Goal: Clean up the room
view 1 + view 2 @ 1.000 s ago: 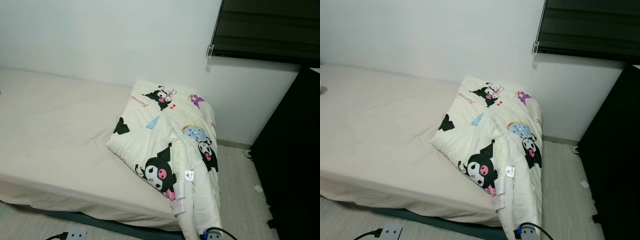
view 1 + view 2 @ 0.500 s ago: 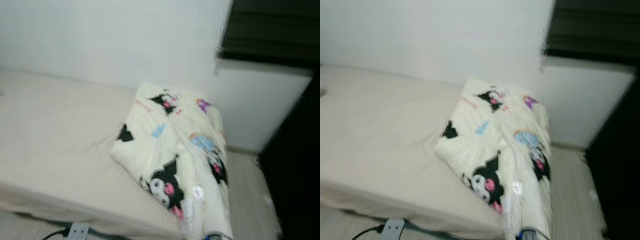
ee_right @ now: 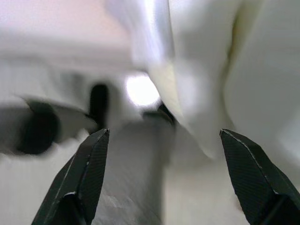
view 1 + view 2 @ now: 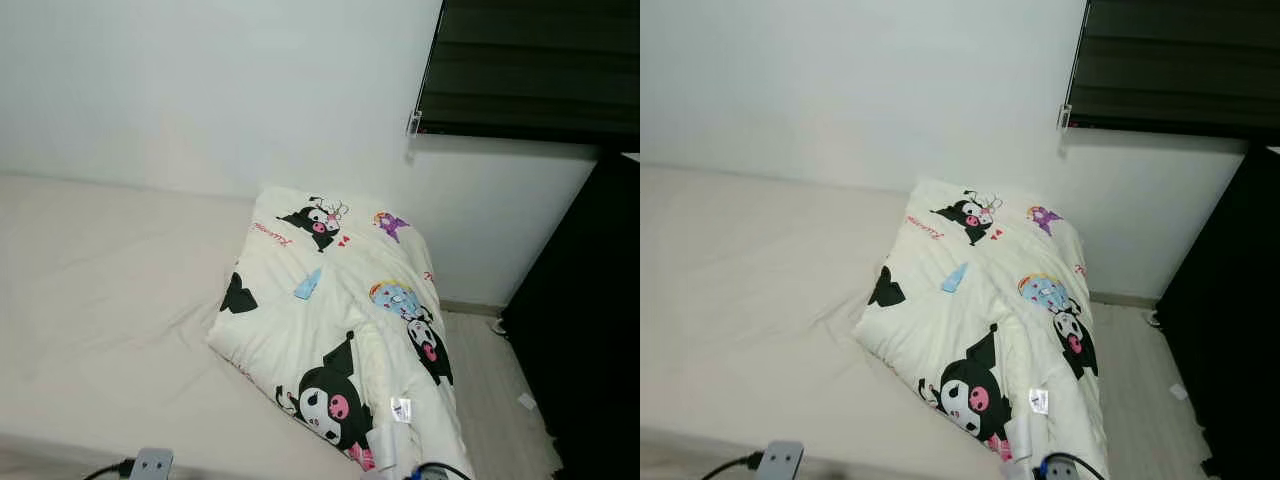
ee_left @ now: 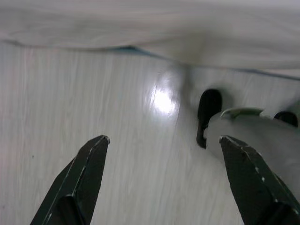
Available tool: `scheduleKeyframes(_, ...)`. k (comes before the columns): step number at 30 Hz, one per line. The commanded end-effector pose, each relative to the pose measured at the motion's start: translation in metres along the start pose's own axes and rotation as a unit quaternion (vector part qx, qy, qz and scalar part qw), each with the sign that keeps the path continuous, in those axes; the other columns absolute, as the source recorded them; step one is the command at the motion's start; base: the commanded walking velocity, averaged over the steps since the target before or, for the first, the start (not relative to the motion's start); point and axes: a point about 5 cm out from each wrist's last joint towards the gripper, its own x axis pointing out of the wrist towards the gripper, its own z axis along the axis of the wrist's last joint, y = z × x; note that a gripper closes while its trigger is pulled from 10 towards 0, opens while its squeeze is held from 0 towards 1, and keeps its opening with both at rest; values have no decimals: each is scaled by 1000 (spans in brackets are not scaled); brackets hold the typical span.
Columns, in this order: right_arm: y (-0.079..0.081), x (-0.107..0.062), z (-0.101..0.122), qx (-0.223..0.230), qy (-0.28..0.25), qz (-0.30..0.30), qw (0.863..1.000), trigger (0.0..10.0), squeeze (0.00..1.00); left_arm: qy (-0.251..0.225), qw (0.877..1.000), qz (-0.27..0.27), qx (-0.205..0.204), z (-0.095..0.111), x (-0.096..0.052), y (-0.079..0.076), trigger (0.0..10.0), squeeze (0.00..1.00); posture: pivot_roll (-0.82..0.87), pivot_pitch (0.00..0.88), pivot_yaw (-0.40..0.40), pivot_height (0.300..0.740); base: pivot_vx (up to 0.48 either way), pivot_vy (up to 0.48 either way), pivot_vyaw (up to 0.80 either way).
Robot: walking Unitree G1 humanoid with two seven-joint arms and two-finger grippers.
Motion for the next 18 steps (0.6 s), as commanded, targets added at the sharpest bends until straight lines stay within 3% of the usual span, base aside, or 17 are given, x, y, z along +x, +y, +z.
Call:
scheduleKeyframes(1,-8,0,24,45,-53,-9,998,10000,0,6,1000,1,4,-3,0,2,10000,0,73,0,-48,720,0,0,0)
scheduleKeyframes(3,-15,-3,56,93,-117,-5,989,10000,0,2,1000,5,1,-1,0,4,10000,0,68,0,-45,710,0,0,0)
scheduleKeyframes(4,-15,-3,56,93,-117,-5,989,10000,0,2,1000,5,1,-1,0,4,10000,0,68,0,-45,710,0,0,0)
scheduleKeyframes(7,-25,-19,130,146,-255,53,954,10000,0,-29,999,27,-28,13,1,15,10000,0,55,0,-37,695,0,0,0)
scheduleKeyframes(8,-25,-19,130,146,-255,53,954,10000,0,-29,999,27,-28,13,1,15,10000,0,55,0,-37,695,0,0,0)
scheduleKeyframes(9,-27,-27,153,140,-295,78,942,10000,0,-53,997,35,-36,25,2,19,10000,0,53,0,-36,690,0,0,0)
scheduleKeyframes(11,-27,-27,153,140,-295,78,942,10000,0,-53,997,35,-36,25,2,19,10000,0,53,0,-36,690,0,0,0)
scheduleKeyframes(12,-32,-47,196,110,-364,111,918,10000,0,-122,989,54,-66,63,2,30,10000,0,56,0,-36,680,0,0,0)
scheduleKeyframes(13,-35,-54,207,99,-382,116,912,10000,0,-146,984,60,-76,76,2,34,10000,0,56,0,-36,675,0,0,0)
scheduleKeyframes(14,-35,-54,207,99,-382,116,912,10000,0,-146,984,60,-76,76,2,34,10000,0,56,0,-36,675,0,0,0)
scheduleKeyframes(18,-43,-69,229,81,-418,105,899,10000,0,-222,964,80,-119,121,-5,53,10000,0,67,0,-38,655,0,0,0)
